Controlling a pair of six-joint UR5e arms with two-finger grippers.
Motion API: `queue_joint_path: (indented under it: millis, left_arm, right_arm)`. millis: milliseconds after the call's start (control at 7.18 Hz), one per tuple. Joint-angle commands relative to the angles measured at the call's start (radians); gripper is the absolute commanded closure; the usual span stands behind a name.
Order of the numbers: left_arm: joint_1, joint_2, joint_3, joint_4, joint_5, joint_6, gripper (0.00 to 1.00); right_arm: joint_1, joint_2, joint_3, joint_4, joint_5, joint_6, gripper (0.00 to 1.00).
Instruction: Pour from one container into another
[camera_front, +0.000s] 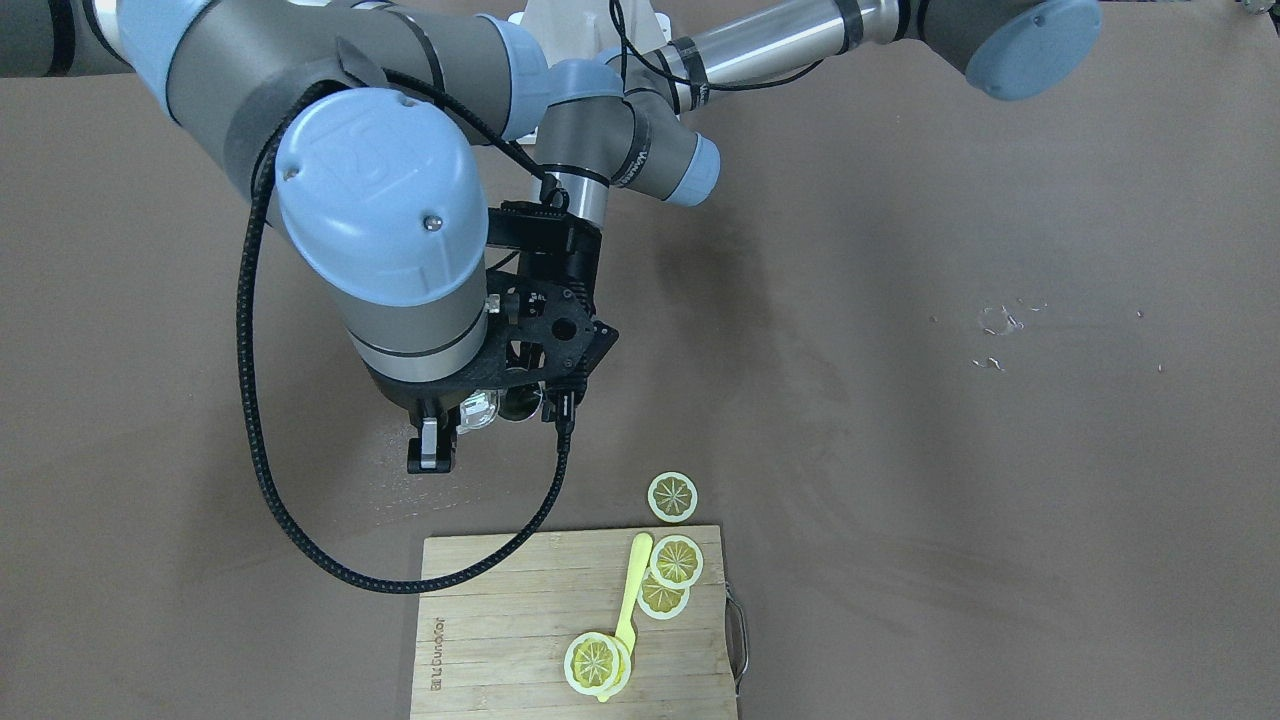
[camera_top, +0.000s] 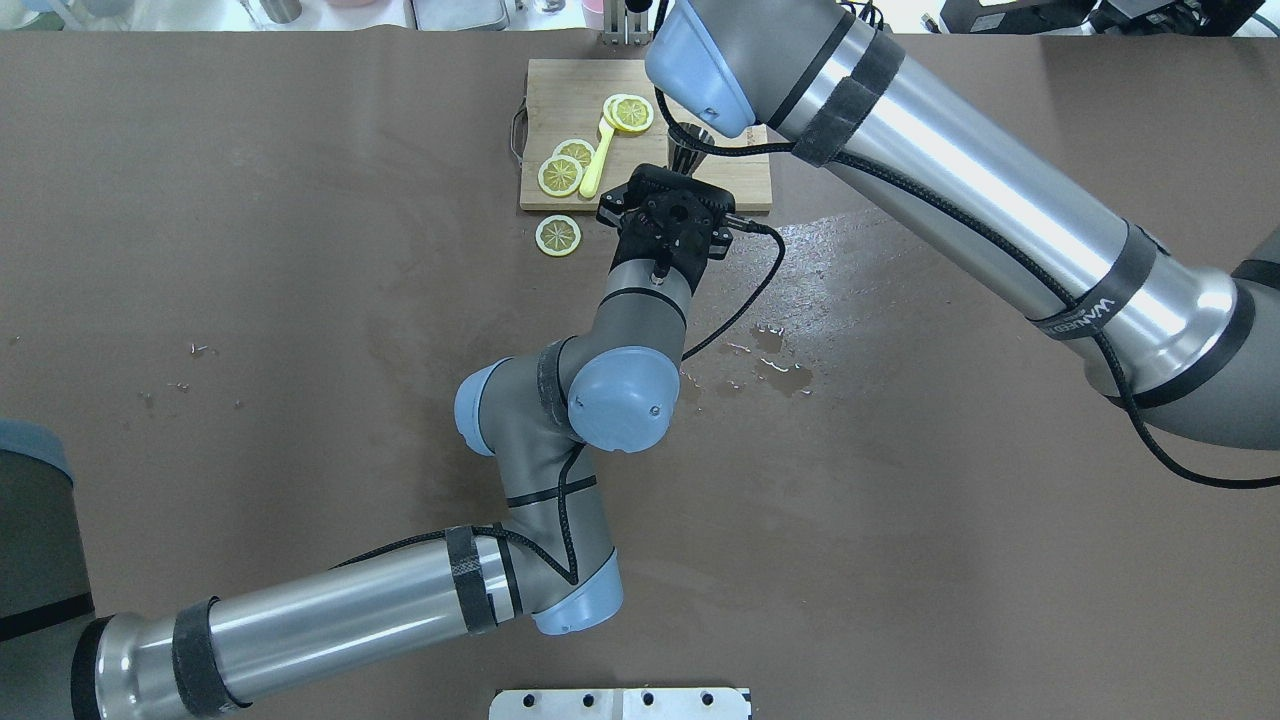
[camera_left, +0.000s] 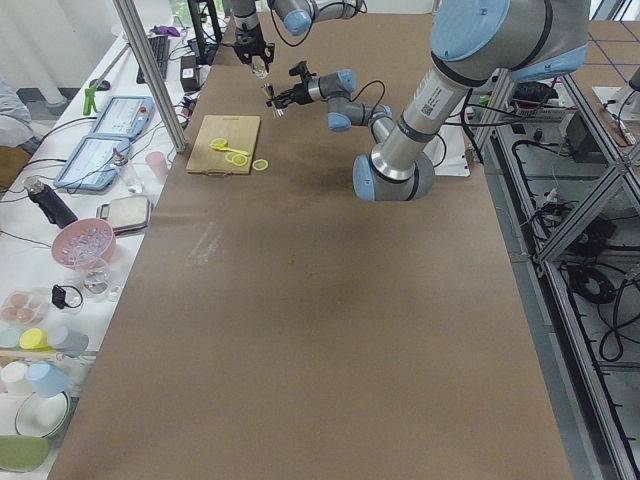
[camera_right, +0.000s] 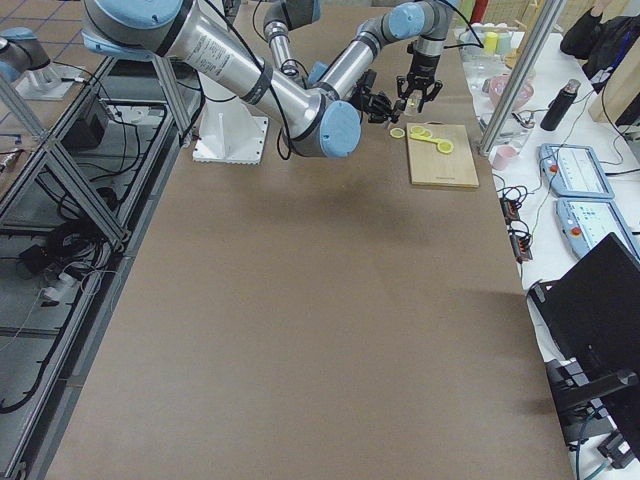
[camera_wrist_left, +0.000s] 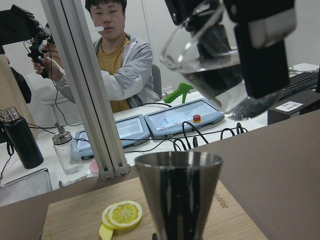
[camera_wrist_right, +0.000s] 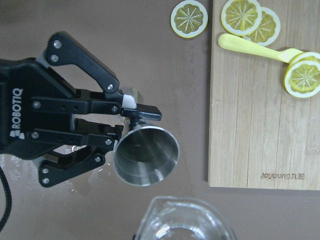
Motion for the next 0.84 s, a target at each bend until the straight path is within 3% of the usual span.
queue_joint_path:
  millis: [0, 697]
  left_arm:
    - [-0.001, 0.006, -0.001, 0.0, 0.002, 0.005, 1.0]
    - [0.011, 0.075, -0.063, -0.054, 0.002, 0.069, 1.0]
  right_arm:
    - [-0.007, 0.013, -0.009, -0.023, -0.023, 0.001, 1.0]
    - [-0.026, 0.036, -0.012, -0.055, -0.108, 0.015, 1.0]
